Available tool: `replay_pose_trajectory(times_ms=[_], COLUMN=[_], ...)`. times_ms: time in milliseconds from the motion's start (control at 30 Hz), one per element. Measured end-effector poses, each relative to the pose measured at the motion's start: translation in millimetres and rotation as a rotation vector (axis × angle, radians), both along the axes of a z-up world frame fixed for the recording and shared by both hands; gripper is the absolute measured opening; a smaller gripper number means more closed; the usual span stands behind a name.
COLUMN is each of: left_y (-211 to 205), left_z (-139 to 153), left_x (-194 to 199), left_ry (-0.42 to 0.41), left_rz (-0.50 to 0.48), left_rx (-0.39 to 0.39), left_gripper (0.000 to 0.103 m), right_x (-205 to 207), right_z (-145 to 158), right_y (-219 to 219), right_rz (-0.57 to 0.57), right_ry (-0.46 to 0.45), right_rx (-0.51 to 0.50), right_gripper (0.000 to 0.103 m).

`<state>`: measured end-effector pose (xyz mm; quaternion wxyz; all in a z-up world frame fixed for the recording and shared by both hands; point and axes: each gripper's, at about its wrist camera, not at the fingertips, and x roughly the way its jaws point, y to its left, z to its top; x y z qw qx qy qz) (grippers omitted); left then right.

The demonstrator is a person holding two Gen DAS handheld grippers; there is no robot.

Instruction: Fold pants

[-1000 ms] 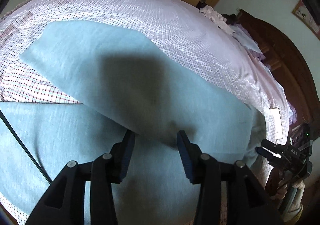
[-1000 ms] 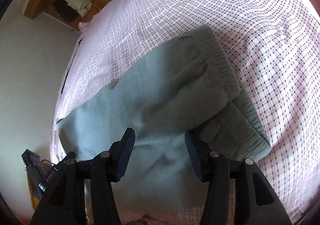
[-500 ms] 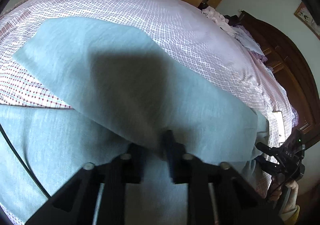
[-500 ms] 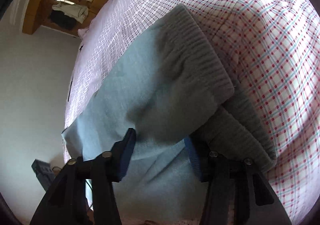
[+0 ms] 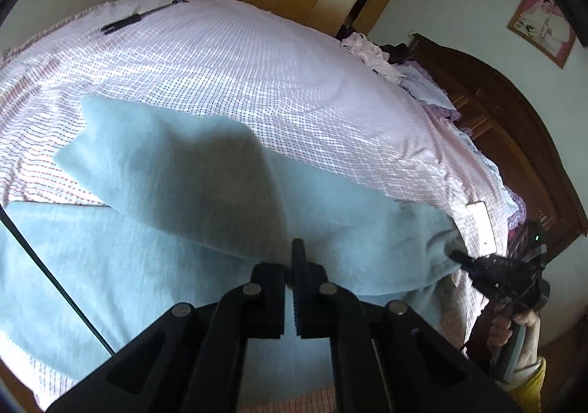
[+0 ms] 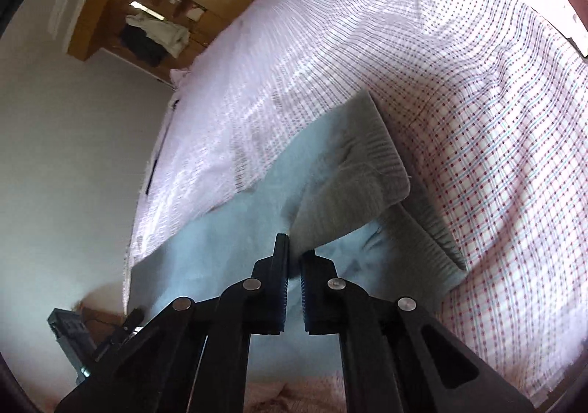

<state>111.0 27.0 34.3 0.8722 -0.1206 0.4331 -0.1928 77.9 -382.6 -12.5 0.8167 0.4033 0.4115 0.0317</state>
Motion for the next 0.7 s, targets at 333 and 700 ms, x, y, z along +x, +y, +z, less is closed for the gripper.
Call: replay_pose_trajectory(times_ms=[333,700], left_y=[5.0,-10.5], left_z=[-5.5,-52.4], left_x=[-48.2,-70.5], left_ry=[0.028,0.145], left_rz=[0.011,-0.064], left_rx=[0.027,0.095], left_gripper=[0.003,0.003], right_x=[-40.0,-52.2], right_z=[-4.1,-23.7], right_y=[-6.7,-6.4], right_rz=[0.000,-0.014], right_ry=[0.003,0.067], right_rx=[-0.004,-0.056], right_gripper=[0.000,0.000])
